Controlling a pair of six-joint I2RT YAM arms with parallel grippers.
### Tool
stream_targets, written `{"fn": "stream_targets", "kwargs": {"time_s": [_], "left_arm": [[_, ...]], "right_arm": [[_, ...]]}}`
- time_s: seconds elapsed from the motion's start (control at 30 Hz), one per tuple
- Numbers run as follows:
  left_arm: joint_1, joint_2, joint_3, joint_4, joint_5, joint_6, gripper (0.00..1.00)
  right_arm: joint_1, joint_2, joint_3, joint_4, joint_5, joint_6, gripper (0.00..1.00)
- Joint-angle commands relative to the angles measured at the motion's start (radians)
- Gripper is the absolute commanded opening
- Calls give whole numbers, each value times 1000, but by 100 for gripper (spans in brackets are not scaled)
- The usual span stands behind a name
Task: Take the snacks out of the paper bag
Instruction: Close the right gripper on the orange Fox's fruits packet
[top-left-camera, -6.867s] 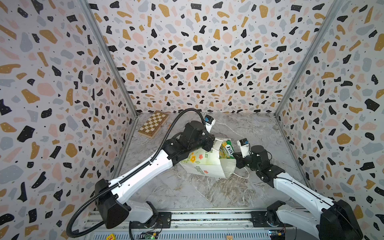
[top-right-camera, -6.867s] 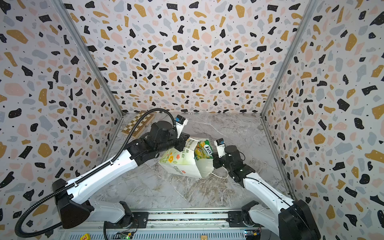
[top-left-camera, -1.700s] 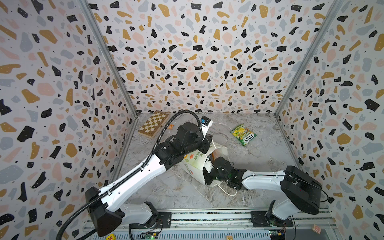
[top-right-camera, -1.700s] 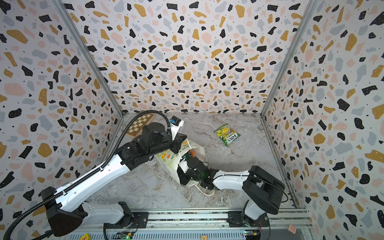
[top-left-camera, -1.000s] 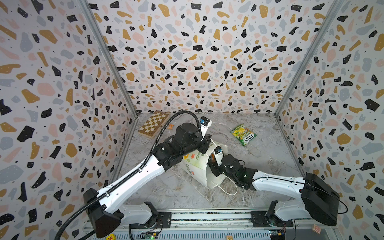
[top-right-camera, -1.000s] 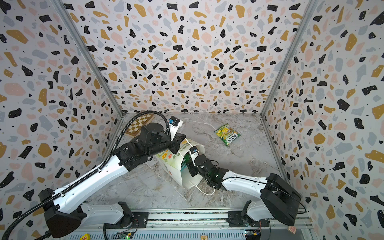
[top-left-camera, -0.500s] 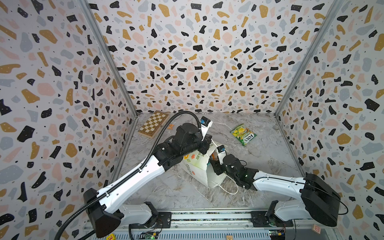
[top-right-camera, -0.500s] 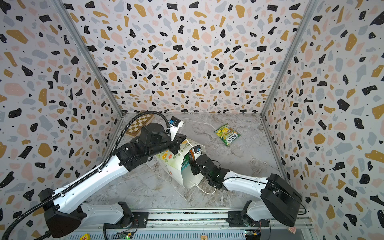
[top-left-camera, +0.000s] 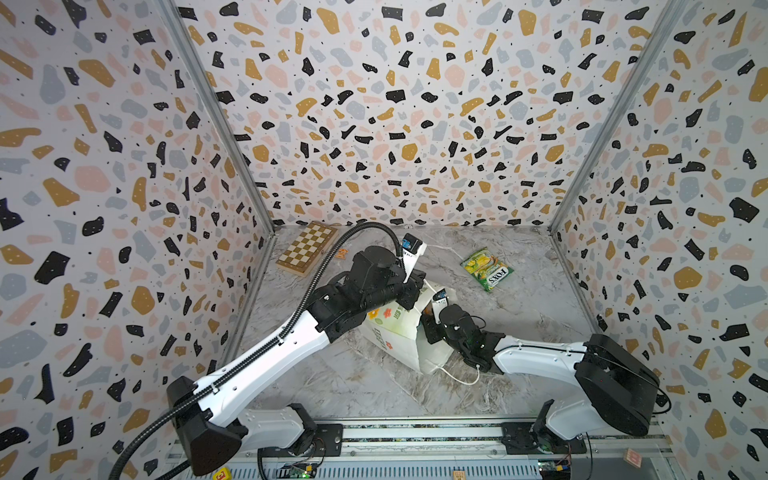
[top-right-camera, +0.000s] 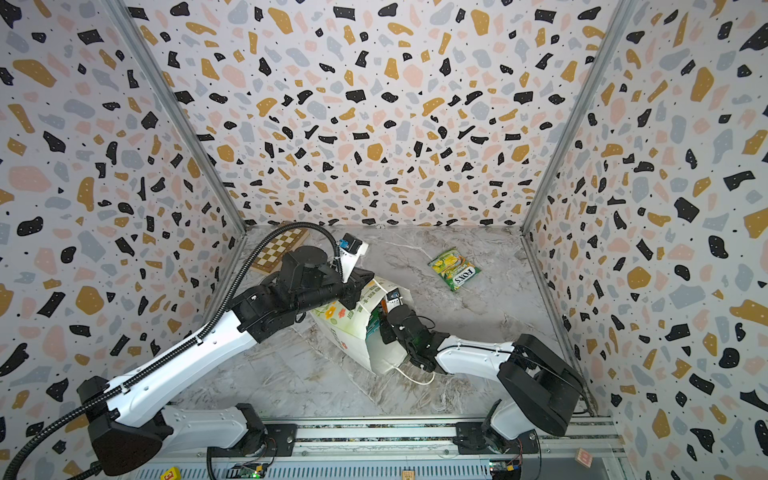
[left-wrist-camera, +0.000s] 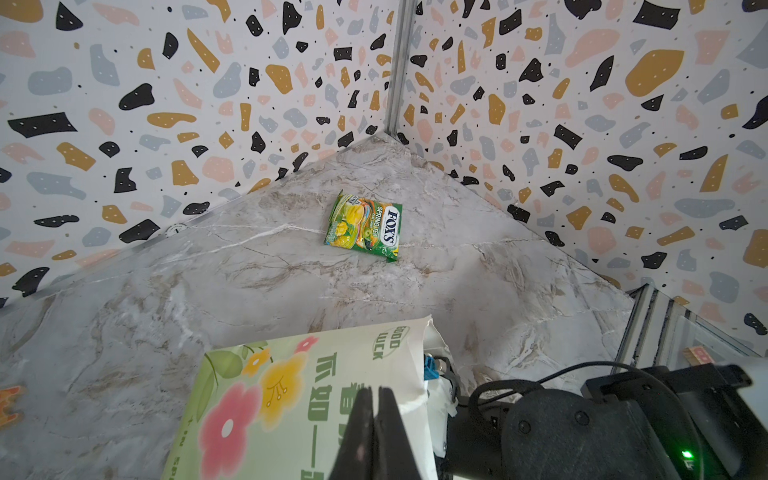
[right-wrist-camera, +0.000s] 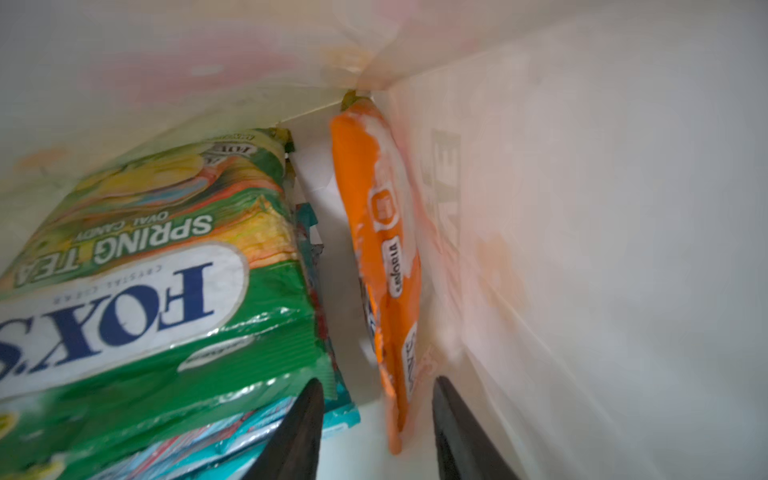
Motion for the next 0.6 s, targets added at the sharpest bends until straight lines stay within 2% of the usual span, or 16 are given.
{"fn": "stream_targets", "kwargs": {"time_s": [0.0,0.13,0.3,0.47,0.57], "left_arm": [[-2,-8,11,26,20,16,0],[-3,-8,14,27,30,19,0],[-2,-12,15,24,27,23,0],[-2,-14,16,23,19,24,0],[-2,-16,16,23,14,26,0]], "right_arm": [[-23,12,47,54,15,-37,43],[-46,51,67,91,-8,-78,42],[-66,95,83,144,-92,-138,36],[-86,123,99,151,-180,-179,21],[-94,128,105,136,-187,-186,7]]}}
